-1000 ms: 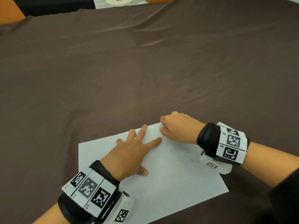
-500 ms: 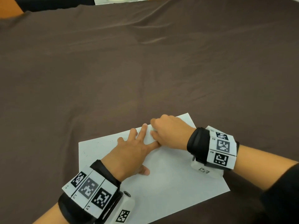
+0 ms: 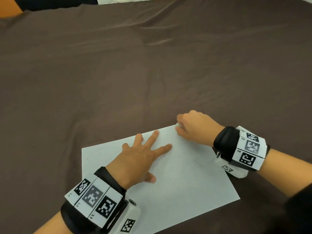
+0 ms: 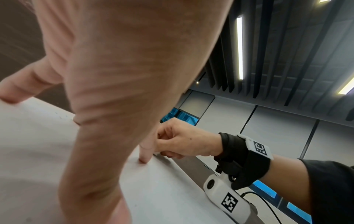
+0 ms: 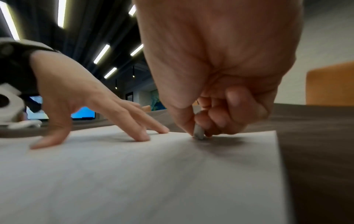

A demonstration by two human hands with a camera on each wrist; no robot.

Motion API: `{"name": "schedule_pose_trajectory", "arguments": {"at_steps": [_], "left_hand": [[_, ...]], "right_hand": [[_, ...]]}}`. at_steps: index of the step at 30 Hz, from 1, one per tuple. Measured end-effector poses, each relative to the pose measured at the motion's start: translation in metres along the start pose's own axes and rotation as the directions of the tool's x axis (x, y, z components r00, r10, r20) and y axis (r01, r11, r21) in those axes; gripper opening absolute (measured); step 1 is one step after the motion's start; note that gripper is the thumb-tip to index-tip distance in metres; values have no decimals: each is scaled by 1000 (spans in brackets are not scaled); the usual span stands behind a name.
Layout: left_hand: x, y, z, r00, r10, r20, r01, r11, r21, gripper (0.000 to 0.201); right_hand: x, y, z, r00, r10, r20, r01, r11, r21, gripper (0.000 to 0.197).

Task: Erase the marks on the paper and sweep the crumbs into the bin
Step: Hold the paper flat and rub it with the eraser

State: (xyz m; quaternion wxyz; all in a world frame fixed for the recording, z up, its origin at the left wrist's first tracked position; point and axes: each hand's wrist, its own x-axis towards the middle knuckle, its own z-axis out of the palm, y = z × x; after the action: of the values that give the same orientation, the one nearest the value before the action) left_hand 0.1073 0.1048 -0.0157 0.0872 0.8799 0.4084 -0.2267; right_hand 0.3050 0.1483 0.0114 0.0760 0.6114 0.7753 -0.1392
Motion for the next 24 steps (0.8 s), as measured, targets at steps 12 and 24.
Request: {"name": "schedule_pose_trajectory", "arguments": {"at_steps": [12, 24], "left_hand": [[-1, 1, -3, 1000, -6, 17, 7, 1000, -29, 98], [18, 16, -23, 996, 87, -15, -88, 992, -86, 73]], "right_hand": [[2, 21, -2, 999, 13, -33, -13, 1000, -11, 31], [-8, 21, 3, 1000, 14, 27, -16, 998, 53, 23]]}}
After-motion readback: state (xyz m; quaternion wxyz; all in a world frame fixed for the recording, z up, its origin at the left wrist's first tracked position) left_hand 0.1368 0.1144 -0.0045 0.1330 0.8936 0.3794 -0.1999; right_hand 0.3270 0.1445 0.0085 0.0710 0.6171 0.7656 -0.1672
